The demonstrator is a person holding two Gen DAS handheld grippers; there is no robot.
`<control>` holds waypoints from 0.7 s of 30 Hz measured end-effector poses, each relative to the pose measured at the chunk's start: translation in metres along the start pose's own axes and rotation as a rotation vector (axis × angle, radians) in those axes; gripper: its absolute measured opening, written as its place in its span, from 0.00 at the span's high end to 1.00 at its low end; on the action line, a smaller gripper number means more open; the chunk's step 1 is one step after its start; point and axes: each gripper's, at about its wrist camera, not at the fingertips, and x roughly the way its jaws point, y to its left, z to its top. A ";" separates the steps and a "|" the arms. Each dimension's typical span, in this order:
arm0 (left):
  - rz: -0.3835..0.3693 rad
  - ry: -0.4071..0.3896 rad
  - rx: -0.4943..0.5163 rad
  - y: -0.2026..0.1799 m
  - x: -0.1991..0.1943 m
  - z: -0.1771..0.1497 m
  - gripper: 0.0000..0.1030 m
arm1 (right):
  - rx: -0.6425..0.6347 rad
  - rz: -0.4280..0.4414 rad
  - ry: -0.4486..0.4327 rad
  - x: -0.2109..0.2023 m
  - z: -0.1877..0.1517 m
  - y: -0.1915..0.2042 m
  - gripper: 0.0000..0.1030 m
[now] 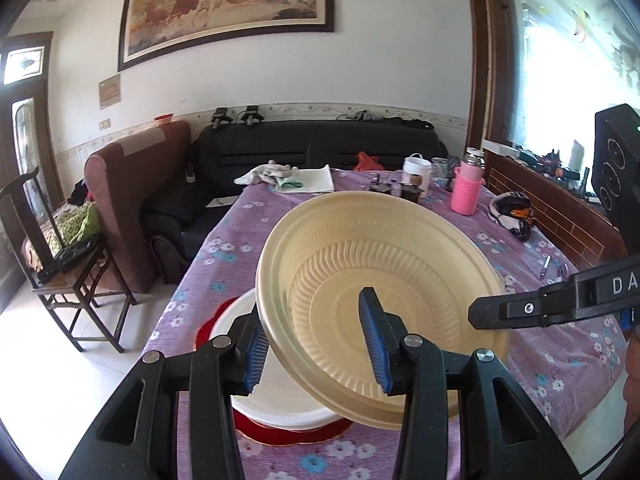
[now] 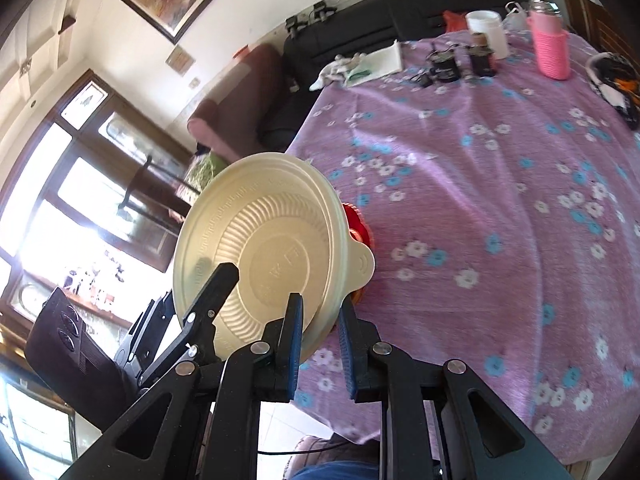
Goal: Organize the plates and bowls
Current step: 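Carry the beige bowl with both tools over the white bowl on the stack, then lower the beige bowl into the white bowl with both tools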
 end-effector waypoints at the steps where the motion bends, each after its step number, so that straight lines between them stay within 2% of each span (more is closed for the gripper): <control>1: 0.004 0.004 -0.008 0.005 0.002 0.000 0.60 | 0.002 0.003 0.011 0.006 0.002 0.003 0.82; 12: 0.034 0.055 -0.099 0.046 0.024 -0.008 0.60 | -0.019 -0.024 0.072 0.050 0.015 0.030 0.82; 21: 0.044 0.094 -0.129 0.057 0.041 -0.014 0.60 | -0.011 -0.051 0.108 0.074 0.016 0.032 0.82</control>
